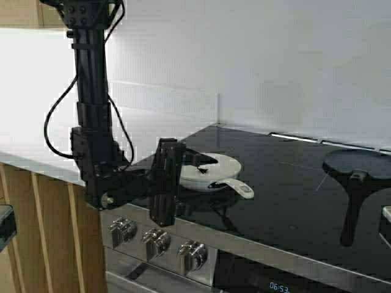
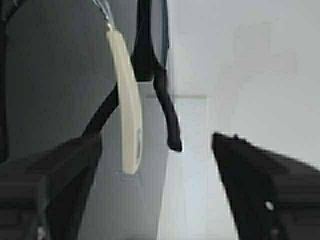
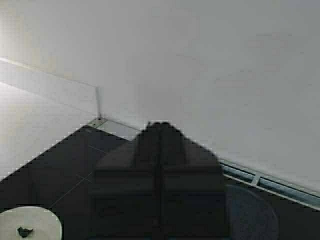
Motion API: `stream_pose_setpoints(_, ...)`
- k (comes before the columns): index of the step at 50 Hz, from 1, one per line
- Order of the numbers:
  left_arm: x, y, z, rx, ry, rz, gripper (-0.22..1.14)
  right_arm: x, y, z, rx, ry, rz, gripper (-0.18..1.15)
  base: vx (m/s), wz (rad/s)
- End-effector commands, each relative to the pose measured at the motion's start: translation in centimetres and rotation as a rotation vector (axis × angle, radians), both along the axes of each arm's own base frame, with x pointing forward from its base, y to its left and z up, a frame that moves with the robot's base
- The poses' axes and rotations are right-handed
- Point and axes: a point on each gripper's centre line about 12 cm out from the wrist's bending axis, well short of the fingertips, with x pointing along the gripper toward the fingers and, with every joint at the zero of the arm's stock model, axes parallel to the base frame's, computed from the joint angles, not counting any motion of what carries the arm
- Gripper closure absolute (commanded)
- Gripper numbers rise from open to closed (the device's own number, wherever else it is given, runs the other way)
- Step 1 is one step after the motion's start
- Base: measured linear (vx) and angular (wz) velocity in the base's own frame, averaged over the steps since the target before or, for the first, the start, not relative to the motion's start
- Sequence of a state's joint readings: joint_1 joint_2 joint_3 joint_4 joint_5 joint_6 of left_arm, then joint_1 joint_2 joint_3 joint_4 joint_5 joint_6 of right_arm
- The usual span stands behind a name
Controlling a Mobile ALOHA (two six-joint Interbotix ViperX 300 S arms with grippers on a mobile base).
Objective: Wash the pan
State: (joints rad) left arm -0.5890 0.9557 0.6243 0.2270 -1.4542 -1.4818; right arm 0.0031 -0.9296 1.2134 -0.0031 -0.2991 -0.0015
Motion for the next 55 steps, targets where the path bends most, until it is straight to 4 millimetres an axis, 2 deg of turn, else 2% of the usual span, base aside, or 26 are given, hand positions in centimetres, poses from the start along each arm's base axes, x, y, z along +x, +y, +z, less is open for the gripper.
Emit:
stream_pose_setpoints(1, 1.2, -1.2, 0.4, -0.023, -0.002, 0.008, -0.07, 0.2, 0.0, 0.5, 0.003, -0.014, 0.001, 0.9, 0.0, 0.0)
stream_pose_setpoints(23, 4.1, -5.5, -0.5, -0.006, 0.001, -0.019, -0.07, 0.2, 0.0, 0.5, 0.005, -0.014, 0.002, 0.9, 0.0, 0.0)
stream_pose_setpoints(35, 5.3, -7.6, -1.0, -0.053, 0.018, -0.001, -0.07, 0.2, 0.0, 0.5, 0.005, -0.014, 0.002, 0.9, 0.0, 0.0)
stream_pose_setpoints(47, 6.5, -9.0, -2.0, -0.068, 0.033, 0.02, -0.07, 0.2, 0.0, 0.4, 0.005, -0.011, 0.002, 0.9, 0.0, 0.0)
stream_pose_setpoints(55, 7.0, -9.3, -1.9, -0.076, 0.025, 0.02, -0.07, 0.2, 0.0, 0.4, 0.005, -0.011, 0.002, 0.9, 0.0, 0.0)
